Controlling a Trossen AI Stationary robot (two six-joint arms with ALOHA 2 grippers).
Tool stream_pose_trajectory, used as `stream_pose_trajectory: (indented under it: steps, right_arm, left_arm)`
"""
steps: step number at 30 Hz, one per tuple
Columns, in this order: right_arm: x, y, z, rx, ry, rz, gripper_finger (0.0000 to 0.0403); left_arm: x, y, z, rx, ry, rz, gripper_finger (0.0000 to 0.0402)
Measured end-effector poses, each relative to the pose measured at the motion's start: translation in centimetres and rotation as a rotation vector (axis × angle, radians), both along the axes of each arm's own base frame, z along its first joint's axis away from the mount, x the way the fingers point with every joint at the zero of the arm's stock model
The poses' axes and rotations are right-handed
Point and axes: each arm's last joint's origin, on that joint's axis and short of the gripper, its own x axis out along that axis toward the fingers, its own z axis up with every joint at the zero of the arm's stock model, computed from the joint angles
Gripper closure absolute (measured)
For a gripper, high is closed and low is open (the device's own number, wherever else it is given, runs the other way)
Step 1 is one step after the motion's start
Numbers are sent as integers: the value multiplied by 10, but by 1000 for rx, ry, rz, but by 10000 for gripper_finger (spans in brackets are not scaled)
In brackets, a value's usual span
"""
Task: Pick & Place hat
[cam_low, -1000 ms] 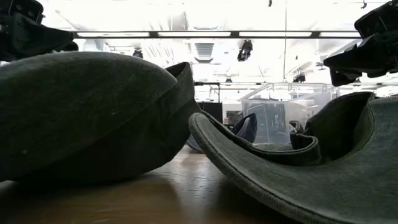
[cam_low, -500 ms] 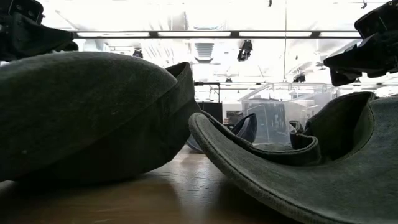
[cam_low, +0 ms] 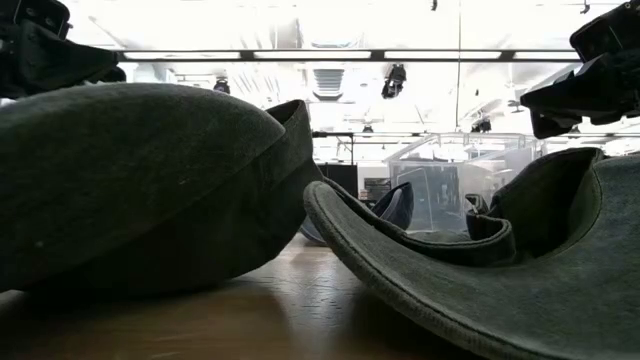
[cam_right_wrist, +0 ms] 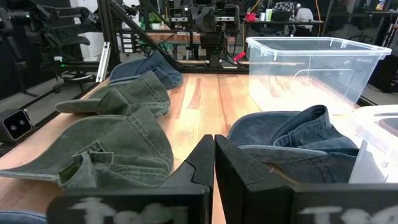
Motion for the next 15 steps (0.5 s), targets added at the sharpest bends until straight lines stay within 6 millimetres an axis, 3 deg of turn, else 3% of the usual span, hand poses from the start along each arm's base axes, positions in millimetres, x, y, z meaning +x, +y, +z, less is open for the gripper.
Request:
stream_pose_trajectory:
  steps: [9,15]
  right_arm:
    - [0,0,0,-135,-8,10,394]
    - [0,0,0,-75,-6,3,394]
  left_arm:
    - [0,0,0,0,0,0,401]
    - [0,0,0,0,1,0,401]
